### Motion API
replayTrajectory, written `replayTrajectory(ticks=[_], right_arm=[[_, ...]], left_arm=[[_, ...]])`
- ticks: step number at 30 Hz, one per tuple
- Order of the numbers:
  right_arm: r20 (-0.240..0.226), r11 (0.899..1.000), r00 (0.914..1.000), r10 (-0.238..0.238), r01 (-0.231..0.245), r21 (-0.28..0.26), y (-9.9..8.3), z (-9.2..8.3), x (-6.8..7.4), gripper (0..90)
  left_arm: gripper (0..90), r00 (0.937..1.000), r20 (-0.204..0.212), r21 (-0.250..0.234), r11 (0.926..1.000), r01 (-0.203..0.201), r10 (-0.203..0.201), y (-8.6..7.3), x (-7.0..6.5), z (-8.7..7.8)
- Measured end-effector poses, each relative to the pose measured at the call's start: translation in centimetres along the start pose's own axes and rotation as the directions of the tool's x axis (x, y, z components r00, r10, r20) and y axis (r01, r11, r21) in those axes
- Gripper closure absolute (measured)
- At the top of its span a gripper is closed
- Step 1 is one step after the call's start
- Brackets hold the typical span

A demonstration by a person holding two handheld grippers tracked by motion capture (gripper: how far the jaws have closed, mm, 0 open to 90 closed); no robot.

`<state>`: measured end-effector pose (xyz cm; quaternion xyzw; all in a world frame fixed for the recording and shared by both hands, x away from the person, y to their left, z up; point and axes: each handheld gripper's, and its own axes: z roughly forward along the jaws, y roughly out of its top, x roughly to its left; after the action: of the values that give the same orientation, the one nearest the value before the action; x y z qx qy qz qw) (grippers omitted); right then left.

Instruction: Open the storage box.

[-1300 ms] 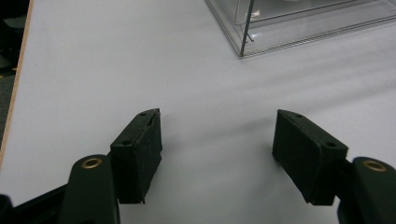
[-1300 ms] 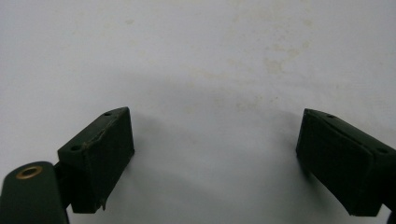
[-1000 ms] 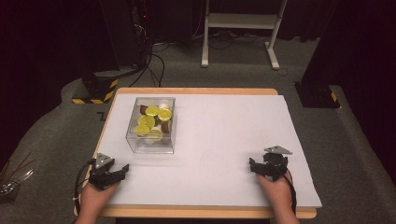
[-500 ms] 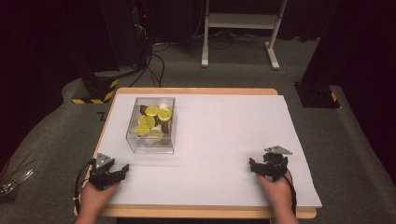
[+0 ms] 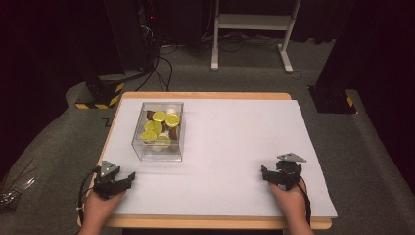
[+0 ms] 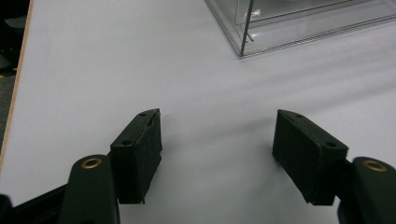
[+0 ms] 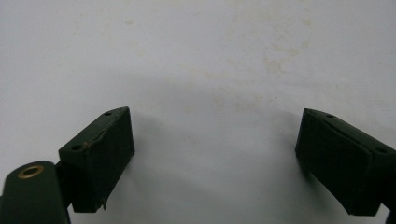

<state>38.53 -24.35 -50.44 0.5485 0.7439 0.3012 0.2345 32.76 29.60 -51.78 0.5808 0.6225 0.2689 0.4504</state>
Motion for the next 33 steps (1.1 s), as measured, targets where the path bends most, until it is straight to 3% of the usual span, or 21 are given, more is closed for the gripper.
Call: replayTrajectory(ticks=[33], right_arm=[[0.001, 1.0, 1.0, -0.004, 0.004, -0.001, 0.0, -0.02, 0.02, 11.5]], left_arm=[[32.9, 1.0, 0.002, 0.0, 1.0, 0.006, -0.006, 0.01, 0.01, 0.01]])
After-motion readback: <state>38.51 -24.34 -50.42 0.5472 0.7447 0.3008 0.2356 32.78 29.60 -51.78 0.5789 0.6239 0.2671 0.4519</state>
